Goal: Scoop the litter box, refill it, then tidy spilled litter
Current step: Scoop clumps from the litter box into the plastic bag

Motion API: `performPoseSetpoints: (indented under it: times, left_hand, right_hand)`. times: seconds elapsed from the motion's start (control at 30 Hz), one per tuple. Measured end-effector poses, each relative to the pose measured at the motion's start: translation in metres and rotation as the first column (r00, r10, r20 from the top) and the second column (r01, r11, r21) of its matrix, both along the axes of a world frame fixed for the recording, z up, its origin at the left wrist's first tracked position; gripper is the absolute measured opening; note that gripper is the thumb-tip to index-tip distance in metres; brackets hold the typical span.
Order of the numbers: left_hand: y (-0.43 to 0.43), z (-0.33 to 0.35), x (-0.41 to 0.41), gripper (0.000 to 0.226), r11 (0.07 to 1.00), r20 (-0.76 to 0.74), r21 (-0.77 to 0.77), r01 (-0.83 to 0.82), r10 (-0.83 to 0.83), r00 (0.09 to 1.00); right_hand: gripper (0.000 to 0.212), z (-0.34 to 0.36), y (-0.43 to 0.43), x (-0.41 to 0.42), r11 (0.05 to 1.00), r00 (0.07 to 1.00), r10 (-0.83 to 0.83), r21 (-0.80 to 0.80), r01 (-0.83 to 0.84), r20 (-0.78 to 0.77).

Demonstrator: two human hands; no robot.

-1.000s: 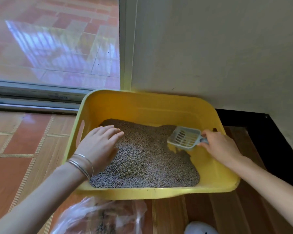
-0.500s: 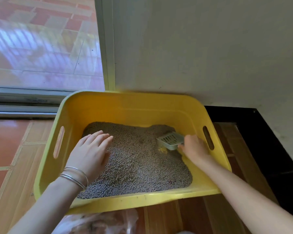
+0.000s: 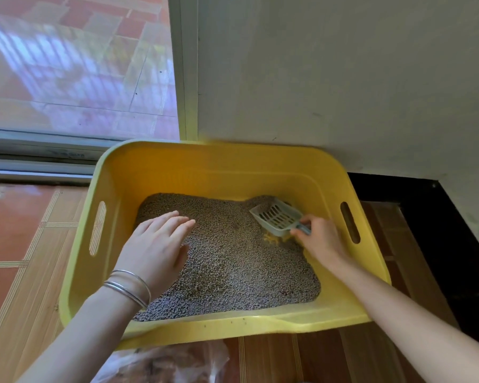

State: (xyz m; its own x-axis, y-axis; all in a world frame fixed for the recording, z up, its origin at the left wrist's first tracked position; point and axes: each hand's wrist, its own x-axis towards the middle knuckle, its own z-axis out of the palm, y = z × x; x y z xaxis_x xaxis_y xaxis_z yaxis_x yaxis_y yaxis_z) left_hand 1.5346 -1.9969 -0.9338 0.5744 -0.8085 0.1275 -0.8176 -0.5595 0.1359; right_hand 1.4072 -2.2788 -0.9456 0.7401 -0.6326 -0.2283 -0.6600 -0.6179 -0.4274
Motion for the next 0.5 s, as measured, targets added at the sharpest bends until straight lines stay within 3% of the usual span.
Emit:
performPoseSetpoints:
  times: [0.33,0.5]
  left_hand:
    - [0.014,0.023,-0.011,0.041,0.995,-0.011,-0.095,0.012,-0.013,1.000]
    - [0.031,0.039,-0.041,0.042,0.987,-0.076,-0.154,0.038,-0.050,0.996]
  right_hand:
    - [0.038,0.046,-0.004,0.003,0.951,0.948,0.310,-0.034,-0.308,0.071]
    - [0.036,0.073,-0.020,-0.004,0.871,0.872,0.473,-0.081,-0.484,-0.126]
